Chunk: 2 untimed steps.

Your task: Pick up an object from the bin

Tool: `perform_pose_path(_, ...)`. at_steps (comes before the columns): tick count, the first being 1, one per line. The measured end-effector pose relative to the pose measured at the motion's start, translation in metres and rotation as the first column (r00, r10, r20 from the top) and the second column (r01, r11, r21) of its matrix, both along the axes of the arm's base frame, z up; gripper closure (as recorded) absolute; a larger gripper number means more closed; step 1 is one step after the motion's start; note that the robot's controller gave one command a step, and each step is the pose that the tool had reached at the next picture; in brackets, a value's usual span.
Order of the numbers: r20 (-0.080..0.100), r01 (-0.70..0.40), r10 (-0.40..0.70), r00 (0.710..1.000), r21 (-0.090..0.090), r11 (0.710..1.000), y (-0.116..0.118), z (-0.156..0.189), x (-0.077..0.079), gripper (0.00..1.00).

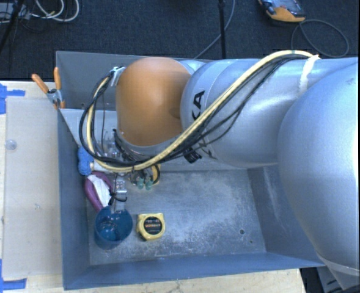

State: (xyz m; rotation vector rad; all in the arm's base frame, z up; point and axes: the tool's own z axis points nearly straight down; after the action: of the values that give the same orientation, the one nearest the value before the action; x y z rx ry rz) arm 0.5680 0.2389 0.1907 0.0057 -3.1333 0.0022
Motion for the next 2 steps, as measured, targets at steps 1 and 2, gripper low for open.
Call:
perform_pose_path(1, 0.007, 0.005, -0.005, 1.0, 0.001, 1.0, -0.001, 0.005, 0.002, 0.0)
perform_pose_path(2, 0.006, 0.096, -0.096, 0.995, 0.001, 0.995, -0.002, -0.043, -0.018, 0.0)
